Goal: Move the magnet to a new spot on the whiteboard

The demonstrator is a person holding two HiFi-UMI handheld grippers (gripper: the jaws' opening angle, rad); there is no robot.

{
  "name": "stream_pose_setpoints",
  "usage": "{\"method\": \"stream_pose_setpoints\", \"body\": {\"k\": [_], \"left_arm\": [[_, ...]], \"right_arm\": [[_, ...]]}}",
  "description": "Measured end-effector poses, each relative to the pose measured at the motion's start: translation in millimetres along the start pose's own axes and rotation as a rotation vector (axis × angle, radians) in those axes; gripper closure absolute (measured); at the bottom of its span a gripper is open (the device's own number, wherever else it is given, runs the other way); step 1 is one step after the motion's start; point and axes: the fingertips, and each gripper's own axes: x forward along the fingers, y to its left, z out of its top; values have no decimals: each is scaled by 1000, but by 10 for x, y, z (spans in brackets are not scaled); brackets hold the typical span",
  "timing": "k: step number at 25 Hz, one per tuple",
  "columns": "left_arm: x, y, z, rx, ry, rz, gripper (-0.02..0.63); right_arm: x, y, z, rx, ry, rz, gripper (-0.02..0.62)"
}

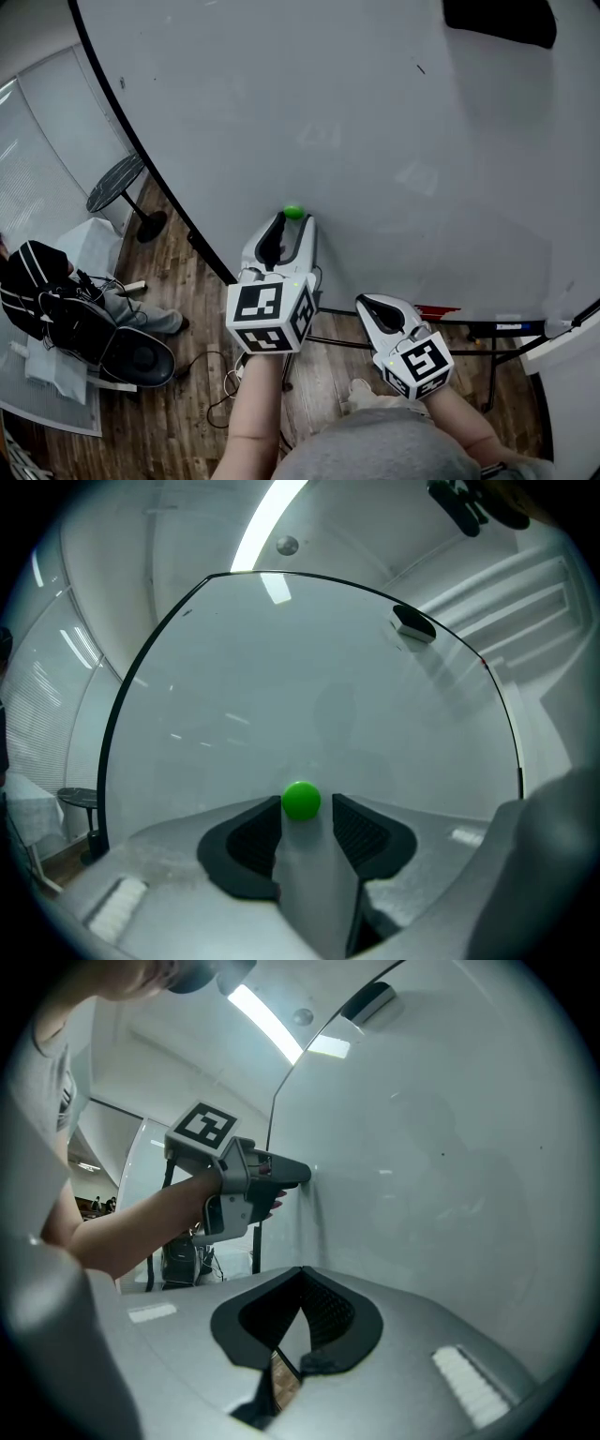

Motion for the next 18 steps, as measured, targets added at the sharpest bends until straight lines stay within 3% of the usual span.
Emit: {"method": "stream_pose_setpoints", "body": {"k": [18], "left_arm": [[-17,61,62,8,-8,70,468]], "right_arm": [[40,-11,59,6,-6,25,595]]}}
